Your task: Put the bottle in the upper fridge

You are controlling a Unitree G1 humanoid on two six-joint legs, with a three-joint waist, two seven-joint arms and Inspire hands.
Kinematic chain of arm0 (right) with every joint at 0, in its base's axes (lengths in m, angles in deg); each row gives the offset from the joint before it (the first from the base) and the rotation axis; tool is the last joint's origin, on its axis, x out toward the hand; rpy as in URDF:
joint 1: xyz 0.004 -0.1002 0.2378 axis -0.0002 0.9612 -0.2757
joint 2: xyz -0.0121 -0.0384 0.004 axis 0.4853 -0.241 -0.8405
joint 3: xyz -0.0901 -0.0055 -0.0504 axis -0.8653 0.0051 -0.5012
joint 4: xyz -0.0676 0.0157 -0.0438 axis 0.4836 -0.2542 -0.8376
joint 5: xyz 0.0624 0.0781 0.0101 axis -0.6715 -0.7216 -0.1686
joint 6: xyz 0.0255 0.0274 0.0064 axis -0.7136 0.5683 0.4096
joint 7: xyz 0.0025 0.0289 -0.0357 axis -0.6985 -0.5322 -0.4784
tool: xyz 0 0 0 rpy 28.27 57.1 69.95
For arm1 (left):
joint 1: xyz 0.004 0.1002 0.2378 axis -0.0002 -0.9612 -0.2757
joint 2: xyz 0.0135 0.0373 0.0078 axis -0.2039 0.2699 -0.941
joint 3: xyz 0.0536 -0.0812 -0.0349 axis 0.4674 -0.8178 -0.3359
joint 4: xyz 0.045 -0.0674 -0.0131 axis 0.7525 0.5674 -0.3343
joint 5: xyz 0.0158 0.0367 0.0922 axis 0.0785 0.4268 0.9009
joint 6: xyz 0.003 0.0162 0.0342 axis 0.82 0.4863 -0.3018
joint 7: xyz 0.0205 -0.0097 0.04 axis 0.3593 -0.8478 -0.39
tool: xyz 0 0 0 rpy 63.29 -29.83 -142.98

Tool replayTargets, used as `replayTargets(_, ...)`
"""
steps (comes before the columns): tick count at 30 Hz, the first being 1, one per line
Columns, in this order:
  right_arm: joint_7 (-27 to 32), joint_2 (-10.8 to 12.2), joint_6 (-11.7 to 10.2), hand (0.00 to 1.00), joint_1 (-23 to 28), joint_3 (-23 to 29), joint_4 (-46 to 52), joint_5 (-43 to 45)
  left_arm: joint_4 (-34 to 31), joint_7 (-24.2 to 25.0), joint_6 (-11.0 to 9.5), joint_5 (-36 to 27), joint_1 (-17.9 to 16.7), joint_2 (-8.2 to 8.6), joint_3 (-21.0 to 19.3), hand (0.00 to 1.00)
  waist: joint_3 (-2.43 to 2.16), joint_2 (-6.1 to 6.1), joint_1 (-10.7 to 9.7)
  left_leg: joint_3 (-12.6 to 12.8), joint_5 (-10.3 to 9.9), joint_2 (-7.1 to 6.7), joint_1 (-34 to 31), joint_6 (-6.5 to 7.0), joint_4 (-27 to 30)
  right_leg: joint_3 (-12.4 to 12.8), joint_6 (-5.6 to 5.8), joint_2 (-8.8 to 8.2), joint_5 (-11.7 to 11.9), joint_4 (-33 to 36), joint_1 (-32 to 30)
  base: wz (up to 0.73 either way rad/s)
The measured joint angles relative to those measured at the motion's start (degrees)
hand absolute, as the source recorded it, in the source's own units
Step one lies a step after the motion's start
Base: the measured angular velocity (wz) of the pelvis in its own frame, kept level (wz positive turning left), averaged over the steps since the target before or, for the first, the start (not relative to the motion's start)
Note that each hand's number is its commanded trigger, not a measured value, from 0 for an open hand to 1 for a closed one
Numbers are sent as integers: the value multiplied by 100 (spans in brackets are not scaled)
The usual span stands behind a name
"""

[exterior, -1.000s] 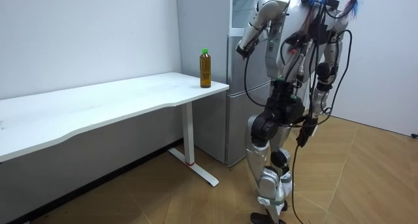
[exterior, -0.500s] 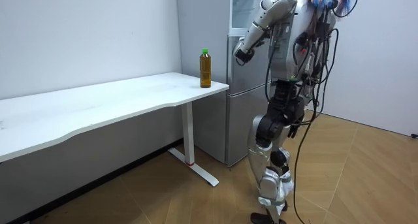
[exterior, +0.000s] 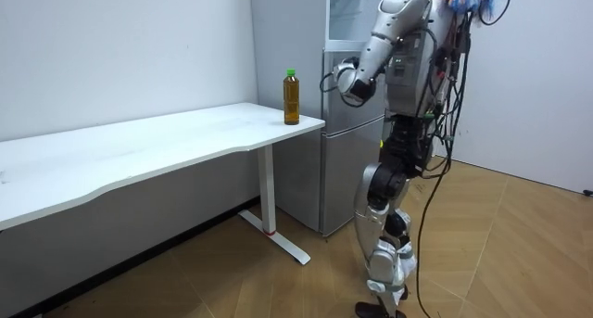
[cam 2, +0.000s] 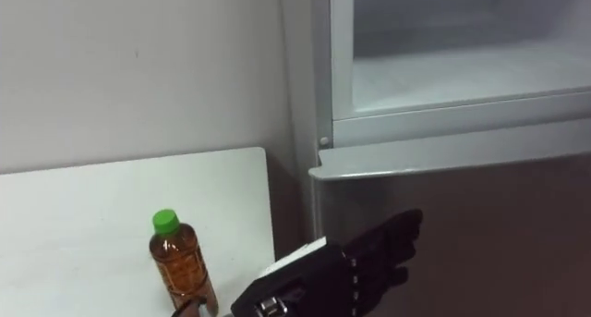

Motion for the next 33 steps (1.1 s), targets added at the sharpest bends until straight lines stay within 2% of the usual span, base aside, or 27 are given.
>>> replayTargets(2,-76,34,-13,0,9,7,-7,-1,0,175,5,60,-414,-70,-18,0,7,-23,-2,0,8,3,75,-14,-29,-11,-13,1,-23,8,80,0)
replayTargets(5,-164,61,-20,0,7,3,-15,-83,70,391,10,150,-796,-144,-15,0,22,-63,1,-3,10,8,131,-22,-71,-17,-24,-1,-65,14,121,0)
replayTargets(8,-196,70,-28,0,-5,-3,-49,-98,538,620,7,253,-983,-158,6,0,30,-101,-8,-15,16,8,133,-29,-81,-68,-31,-13,-69,29,132,4)
replayTargets(15,-293,70,-15,0,11,-1,-64,-233,1405,761,4,261,-1430,-258,13,0,34,-159,5,-23,20,10,81,-33,-91,-149,-30,-10,-60,12,122,3)
replayTargets(18,-293,69,-28,0,54,8,-13,-246,1940,813,-19,330,-1561,-284,-79,0,18,-168,82,-16,23,11,101,-38,-111,-143,-26,-3,-53,13,119,0)
replayTargets(22,-294,64,-38,0,123,9,-3,-340,3009,814,-83,318,-1743,-322,-233,0,5,-191,283,-17,33,12,166,-55,-130,-79,-29,18,-56,6,140,-1)
replayTargets(25,-300,69,-96,0,184,56,48,-313,3997,801,-281,345,-1810,-288,-384,0,0,-205,435,-21,32,13,164,-57,-184,-57,-28,22,-64,17,143,-3)
replayTargets(27,-375,67,-108,0,233,144,142,-293,4416,712,-339,343,-1942,-310,-566,0,-1,-218,458,-28,29,12,161,-60,-196,-73,-29,18,-69,16,144,0)
replayTargets(29,-419,71,-141,0,273,169,176,-290,5015,640,-496,348,-2019,-309,-688,0,0,-220,478,-27,28,6,167,-61,-200,-121,-27,10,-71,11,149,3)
replayTargets(33,-420,80,-277,0,524,218,462,-297,5486,474,-704,338,-2331,-286,-1018,0,0,-237,515,-22,28,6,191,-61,-197,-135,-26,8,-79,22,133,0)
